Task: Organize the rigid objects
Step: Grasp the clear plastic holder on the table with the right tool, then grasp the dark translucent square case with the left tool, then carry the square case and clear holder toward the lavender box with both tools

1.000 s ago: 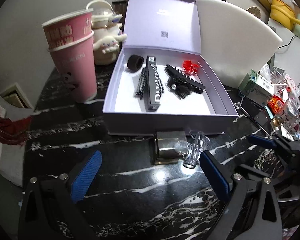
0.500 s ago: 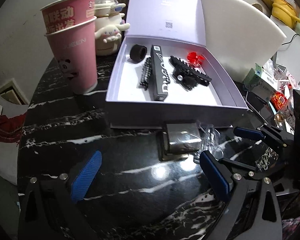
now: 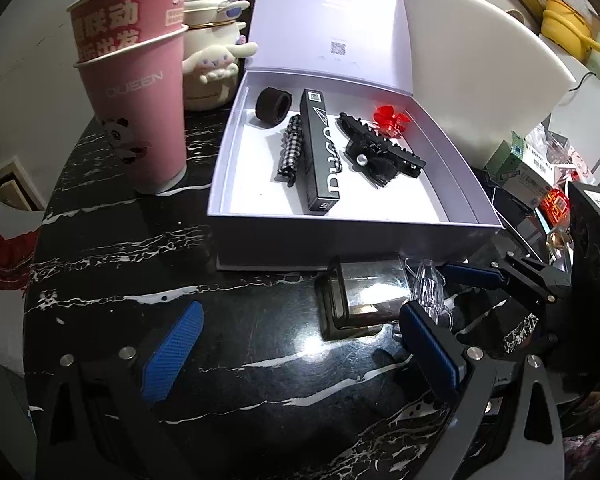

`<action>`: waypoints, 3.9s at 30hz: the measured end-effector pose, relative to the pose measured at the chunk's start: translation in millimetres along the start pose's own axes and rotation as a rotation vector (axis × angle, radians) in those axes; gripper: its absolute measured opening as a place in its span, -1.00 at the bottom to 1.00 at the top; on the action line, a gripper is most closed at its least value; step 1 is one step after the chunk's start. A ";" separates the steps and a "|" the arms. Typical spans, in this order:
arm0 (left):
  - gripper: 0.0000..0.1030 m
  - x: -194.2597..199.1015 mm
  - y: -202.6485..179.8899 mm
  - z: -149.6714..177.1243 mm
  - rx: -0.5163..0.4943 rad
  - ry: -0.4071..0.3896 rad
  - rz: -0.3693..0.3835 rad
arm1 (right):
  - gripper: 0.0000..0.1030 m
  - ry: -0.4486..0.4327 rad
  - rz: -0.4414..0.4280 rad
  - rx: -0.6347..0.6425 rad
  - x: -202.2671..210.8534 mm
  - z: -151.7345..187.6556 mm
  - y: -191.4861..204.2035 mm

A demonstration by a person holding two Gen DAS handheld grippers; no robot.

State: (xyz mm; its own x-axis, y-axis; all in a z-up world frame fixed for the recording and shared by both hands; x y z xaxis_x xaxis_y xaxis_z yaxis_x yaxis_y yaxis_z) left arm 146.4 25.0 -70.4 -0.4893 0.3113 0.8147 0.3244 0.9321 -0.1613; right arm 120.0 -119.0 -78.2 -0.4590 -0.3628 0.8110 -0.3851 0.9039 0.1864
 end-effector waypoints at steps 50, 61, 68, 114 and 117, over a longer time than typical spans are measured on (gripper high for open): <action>0.94 -54.1 -33.6 -8.5 -0.088 0.077 -0.098 | 0.54 -0.012 0.109 -0.085 32.8 29.7 -46.4; 0.10 -45.4 -43.0 -5.1 -0.096 0.023 -0.093 | 0.19 -0.028 0.123 -0.094 35.7 31.0 -50.4; -0.14 -40.1 -48.6 -1.5 -0.098 0.026 -0.037 | 0.18 -0.033 0.116 -0.116 38.6 33.9 -51.9; -0.14 28.5 -64.3 23.9 -0.104 -0.062 -0.032 | 0.18 -0.125 0.155 -0.118 85.0 48.8 -16.1; -0.14 30.9 -66.5 22.0 -0.116 -0.067 -0.032 | 0.18 -0.133 0.163 -0.107 86.6 46.5 -12.5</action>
State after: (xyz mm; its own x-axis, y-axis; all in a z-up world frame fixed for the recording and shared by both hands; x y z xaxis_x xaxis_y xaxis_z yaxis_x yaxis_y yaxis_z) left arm 91.9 -23.3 -46.8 -0.5529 0.2967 0.7787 0.3970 0.9154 -0.0669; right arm 47.9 -172.3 -36.1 -0.6121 -0.2304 0.7564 -0.2138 0.9692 0.1222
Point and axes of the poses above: each gripper's, at about its wrist camera, not at the fingertips, and x roughly against the way its jaws point, y to its left, z to its underside, the point moved 3 cm from there along -x, roughly the way its jaws point, and after that the axes turned 1 degree about x, right-handed, at the moved point
